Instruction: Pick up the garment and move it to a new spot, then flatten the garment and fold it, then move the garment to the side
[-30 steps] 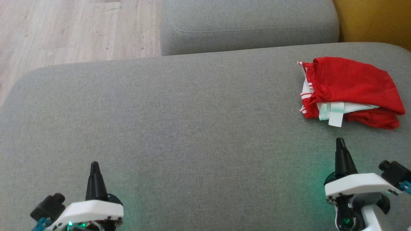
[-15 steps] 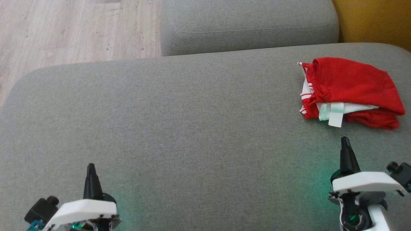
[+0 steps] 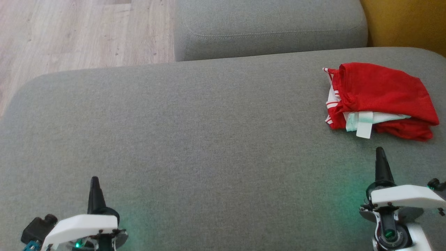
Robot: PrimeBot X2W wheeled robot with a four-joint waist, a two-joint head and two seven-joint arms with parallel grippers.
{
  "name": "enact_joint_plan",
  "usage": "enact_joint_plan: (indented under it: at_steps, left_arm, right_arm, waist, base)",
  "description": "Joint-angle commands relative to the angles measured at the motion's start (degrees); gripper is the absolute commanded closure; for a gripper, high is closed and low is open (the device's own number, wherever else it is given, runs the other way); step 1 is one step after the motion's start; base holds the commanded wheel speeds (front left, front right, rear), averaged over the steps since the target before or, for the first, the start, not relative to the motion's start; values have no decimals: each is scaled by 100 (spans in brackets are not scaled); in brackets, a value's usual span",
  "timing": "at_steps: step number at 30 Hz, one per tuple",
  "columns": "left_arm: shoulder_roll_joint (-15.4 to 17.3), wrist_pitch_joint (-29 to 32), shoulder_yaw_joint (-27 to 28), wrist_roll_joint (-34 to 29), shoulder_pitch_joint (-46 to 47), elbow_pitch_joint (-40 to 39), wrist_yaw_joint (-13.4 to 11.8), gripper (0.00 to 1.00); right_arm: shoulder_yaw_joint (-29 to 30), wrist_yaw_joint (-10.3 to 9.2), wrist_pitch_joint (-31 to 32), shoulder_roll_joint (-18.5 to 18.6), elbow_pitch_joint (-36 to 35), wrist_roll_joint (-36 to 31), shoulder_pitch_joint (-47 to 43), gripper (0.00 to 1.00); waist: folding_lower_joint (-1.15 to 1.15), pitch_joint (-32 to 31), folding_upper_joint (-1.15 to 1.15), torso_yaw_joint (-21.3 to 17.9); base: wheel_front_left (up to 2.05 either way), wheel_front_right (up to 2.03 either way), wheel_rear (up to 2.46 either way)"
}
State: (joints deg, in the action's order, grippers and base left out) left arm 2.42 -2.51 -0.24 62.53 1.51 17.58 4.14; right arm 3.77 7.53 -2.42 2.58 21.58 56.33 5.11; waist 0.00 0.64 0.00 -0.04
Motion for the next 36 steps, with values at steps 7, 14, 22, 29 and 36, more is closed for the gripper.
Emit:
enact_joint_plan:
  at_steps: [7, 14, 22, 29, 36]
  left_arm:
    - [29, 131, 217, 442, 331, -222, 100, 100]
    - [31, 250, 288, 831, 352, -242, 136, 100]
    - [34, 385, 368, 1274, 376, -265, 178, 100]
    - [37, 520, 449, 1719, 401, -288, 219, 100]
    - [40, 639, 520, 2108, 422, -308, 255, 100]
  right_arm:
    - [-9, -2, 144, 24, -305, 545, 158, 100]
    - [35, -3, 260, 25, -375, 1014, 150, 100]
    - [85, -3, 391, 26, -454, 1548, 141, 100]
    - [135, -3, 522, 27, -533, 2083, 132, 100]
    - [179, -4, 638, 28, -603, 2552, 125, 100]
  waist:
    - [0, -6, 0, 1]
    - [0, -12, 0, 1]
    - [0, -19, 0, 2]
    - [0, -27, 0, 3]
    - [0, -33, 0, 3]
  base:
    - [0, 0, 0]
    - [0, 0, 0]
    - [0, 0, 0]
    - [0, 0, 0]
    - [0, 0, 0]
